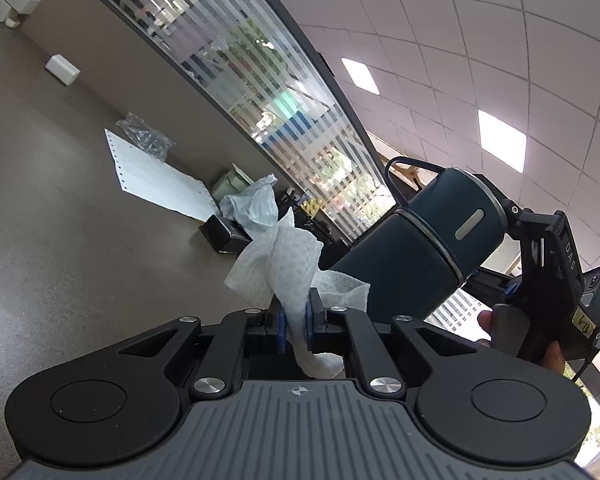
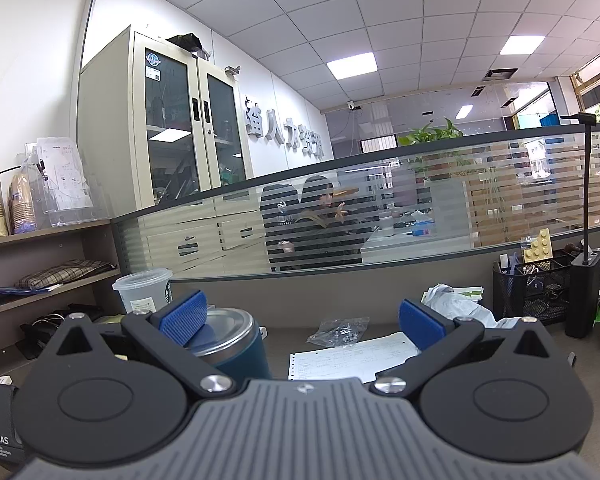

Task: Clean container
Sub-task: 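Wipe the bottle's side with the left gripper while the right gripper tilts the bottle toward it, then rub the wipe along the bottle's label while the right gripper holds the bottle tilted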

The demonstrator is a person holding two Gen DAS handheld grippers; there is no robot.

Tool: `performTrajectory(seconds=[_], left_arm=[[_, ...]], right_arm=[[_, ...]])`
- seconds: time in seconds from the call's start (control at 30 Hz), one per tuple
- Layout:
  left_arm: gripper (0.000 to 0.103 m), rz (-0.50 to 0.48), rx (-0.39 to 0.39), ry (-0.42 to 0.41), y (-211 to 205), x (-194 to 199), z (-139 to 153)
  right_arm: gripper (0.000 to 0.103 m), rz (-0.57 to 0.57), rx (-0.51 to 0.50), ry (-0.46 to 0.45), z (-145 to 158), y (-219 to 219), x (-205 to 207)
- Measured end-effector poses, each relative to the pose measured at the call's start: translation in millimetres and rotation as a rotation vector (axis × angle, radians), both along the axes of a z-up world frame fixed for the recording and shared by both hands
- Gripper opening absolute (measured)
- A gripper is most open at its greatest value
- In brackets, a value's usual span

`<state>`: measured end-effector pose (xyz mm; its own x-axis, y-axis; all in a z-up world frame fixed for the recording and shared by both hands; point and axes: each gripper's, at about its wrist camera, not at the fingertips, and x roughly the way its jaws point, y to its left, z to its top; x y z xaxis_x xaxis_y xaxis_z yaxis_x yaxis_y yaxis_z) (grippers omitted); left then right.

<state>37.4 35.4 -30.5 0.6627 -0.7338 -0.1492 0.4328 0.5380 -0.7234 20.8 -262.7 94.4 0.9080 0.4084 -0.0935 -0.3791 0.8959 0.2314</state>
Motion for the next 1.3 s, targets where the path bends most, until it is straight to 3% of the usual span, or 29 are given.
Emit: performTrajectory(seconds=[0.5,1.3], left_arm=[[0.011,-0.01,-0.005,0.013,1,2,-3],[0.011,-0.004,0.064,0.094,-2,8,-13]], right_arm=[[0.103,0.002,-0.002,-0.001,-2,-2,1],[0.103,0.004,0.004,-0.001,-2,-1,0]])
